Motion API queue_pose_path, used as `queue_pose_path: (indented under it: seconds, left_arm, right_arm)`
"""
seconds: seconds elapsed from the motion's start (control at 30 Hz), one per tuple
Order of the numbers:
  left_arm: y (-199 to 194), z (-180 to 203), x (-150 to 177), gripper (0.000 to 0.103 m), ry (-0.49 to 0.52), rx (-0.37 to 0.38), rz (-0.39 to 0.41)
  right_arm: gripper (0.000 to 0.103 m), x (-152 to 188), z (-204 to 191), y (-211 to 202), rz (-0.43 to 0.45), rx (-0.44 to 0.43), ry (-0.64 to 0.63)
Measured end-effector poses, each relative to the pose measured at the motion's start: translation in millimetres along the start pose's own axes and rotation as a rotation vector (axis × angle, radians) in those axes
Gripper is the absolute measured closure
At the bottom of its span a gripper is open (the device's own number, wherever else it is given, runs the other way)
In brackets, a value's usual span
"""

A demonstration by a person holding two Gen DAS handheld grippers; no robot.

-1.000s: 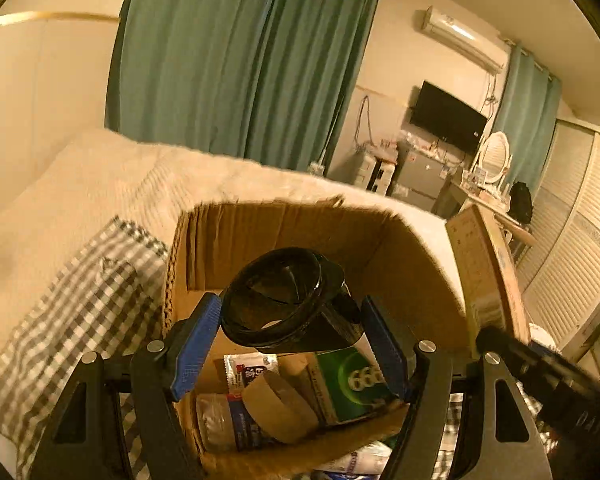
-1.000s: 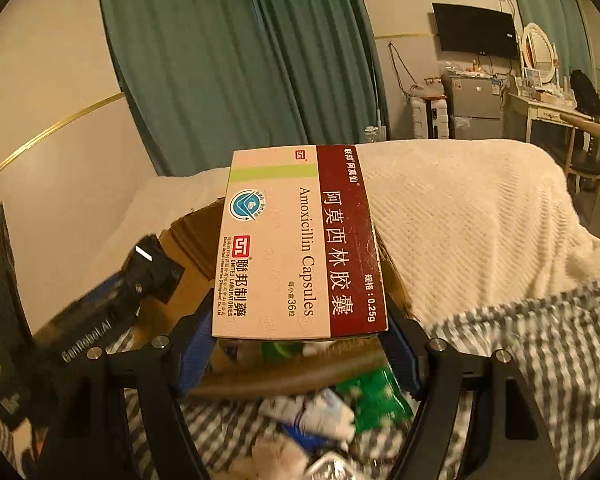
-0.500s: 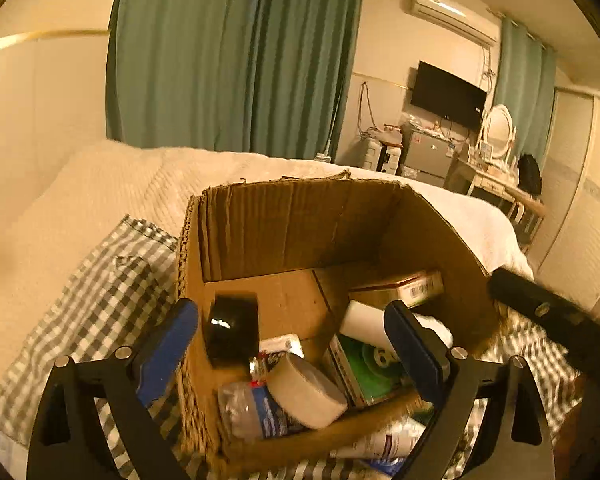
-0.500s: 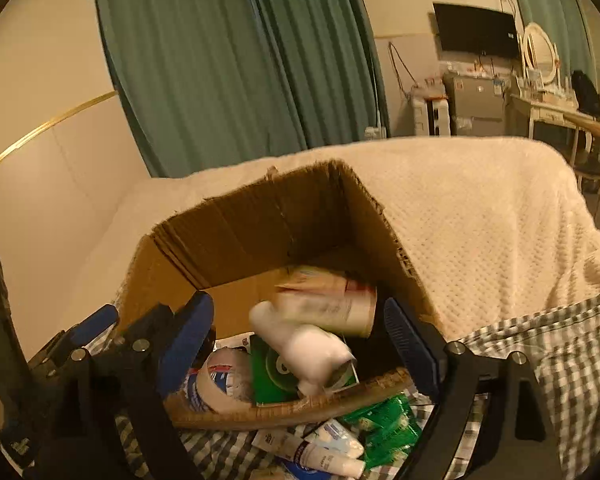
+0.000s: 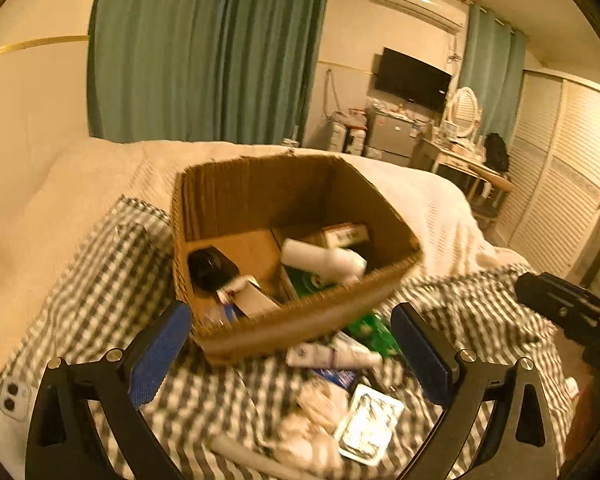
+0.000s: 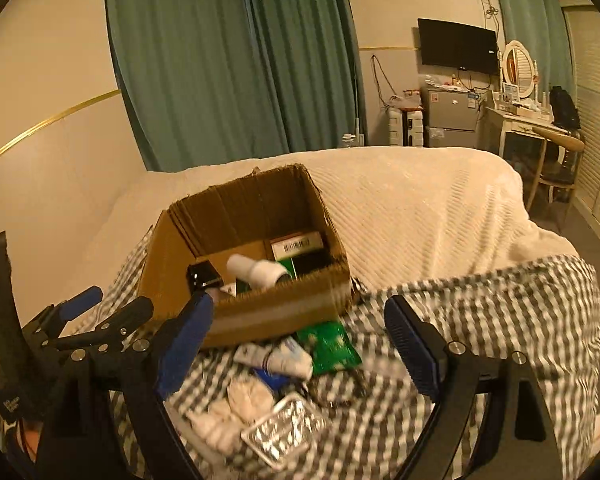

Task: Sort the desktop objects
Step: 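Move both tools back over the pile of items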

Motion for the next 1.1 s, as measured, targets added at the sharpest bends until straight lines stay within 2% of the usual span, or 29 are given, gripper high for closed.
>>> queue_pose_path:
  seconds: [0.37, 0.6, 0.73, 0.87, 0.93, 1.0, 1.03, 1.07, 1.1]
  left_arm:
    - [-16.1, 31.9, 58.9, 0.001, 0.019, 0.014, -0.093]
    - [-15.2, 70.0, 106.7, 0.001, 0.024, 0.101, -0.167]
    - [-3.6, 98.5, 129.6, 0.001, 0.08, 0.157, -0.25]
    - [8.1, 120.1, 155.5, 0.001, 0.084, 0.229, -0.333]
    - [16.9, 124.0, 169.4, 0.001, 0.094, 0.232, -0.385]
    - [31.3, 118.3, 185.4, 0.001, 0.1, 0.191, -0.446]
    - [39.7, 114.1, 194.2, 0.008, 0.085, 0.182, -0.484]
    - [46.1, 111.2, 203.7, 0.028, 0.05, 0.199, -0.525]
    - [47.9, 110.9, 208.4, 0.038, 0.03, 0.219, -0.549]
  right_arm:
    - [0.016, 41.0, 25.8, -28.6, -0.008, 0.063, -0.031]
    - [0.016, 83.0, 66.6, -30.9, -0.034, 0.115, -0.002]
    - [0.016, 107.1, 82.7, -23.2, -0.094, 0.084, 0.06]
    - [0.016, 112.4, 90.8, -21.9, -0.099, 0.09, 0.078]
    - [0.016, 113.1, 93.1, -22.8, -0.099, 0.082, 0.093]
    - [0.016, 113.9, 91.6, -22.2, -0.099, 0.08, 0.093]
    - [0.016, 114.7, 90.1, -21.2, -0.101, 0.08, 0.091]
    - [0.016, 116.1, 90.0, -20.4, -0.104, 0.079, 0.091]
    - [0.016, 117.5, 89.9, -19.4, -0.108, 0.078, 0.092]
Point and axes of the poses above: each gripper's, at about its wrist camera, not at the fingertips, and y roughly the way its jaws point, z to its right, x to its underside, the point moved 9 cm from there along y, roughly the way its jaws point, and after that the axes turned 11 degrees about y, right-handed, at the moved point
